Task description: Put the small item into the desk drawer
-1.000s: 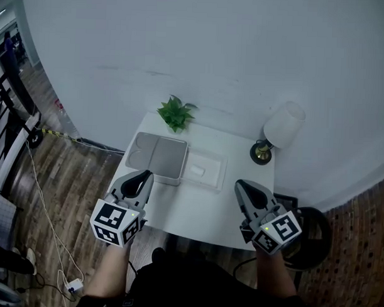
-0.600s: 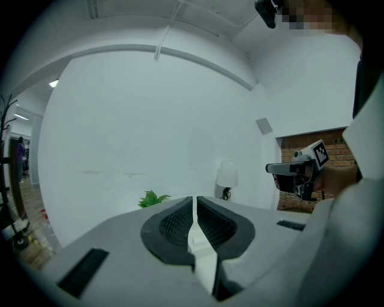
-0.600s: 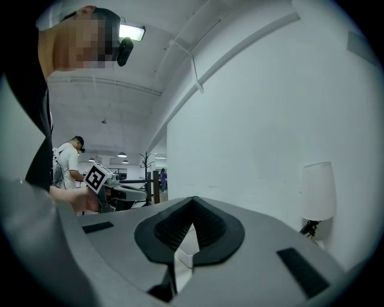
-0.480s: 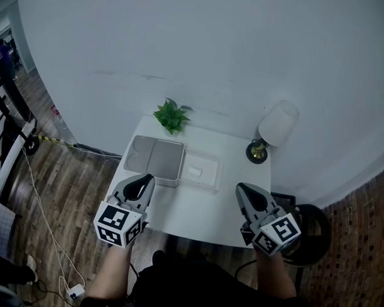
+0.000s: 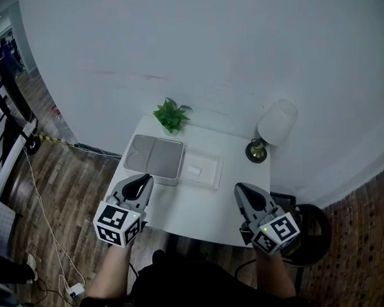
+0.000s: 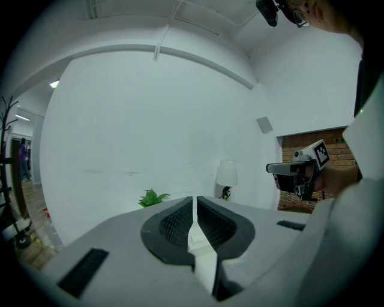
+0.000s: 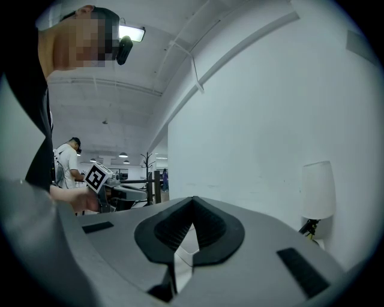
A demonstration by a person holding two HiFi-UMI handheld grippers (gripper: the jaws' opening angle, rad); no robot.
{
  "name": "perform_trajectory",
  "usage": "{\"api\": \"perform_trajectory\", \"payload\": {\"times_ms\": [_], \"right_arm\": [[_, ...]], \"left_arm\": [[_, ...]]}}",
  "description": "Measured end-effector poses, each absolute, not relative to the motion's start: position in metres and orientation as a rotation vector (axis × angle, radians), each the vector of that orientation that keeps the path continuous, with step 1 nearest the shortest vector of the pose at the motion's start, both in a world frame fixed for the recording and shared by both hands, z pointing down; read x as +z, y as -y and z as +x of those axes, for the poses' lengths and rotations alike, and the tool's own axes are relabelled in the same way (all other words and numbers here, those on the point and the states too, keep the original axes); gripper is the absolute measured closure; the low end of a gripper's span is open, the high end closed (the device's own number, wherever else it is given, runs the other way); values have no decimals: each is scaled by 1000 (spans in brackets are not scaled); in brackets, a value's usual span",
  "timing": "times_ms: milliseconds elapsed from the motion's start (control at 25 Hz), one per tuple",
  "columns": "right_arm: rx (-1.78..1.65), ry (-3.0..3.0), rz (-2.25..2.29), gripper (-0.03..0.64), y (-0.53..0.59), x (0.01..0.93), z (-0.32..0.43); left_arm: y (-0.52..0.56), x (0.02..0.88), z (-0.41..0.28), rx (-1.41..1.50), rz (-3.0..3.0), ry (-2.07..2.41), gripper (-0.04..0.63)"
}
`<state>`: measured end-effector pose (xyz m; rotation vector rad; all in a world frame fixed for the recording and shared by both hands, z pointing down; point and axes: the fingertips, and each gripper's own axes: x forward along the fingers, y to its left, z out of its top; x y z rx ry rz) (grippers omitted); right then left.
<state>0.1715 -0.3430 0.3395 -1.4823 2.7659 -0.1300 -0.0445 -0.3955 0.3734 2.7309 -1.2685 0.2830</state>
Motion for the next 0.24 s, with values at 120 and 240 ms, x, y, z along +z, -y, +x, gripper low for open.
{"api": "perform_trajectory", "payload": {"times_ms": [120,240], "right_arm": [[-133,-2767,-1473,614,341,341,172],[-139,-2768,-1467,614,338,341,172]], "left_arm": [[393,376,-45,287,2723,1272,566],[389,376,-47,286,2714,1269,566]]}}
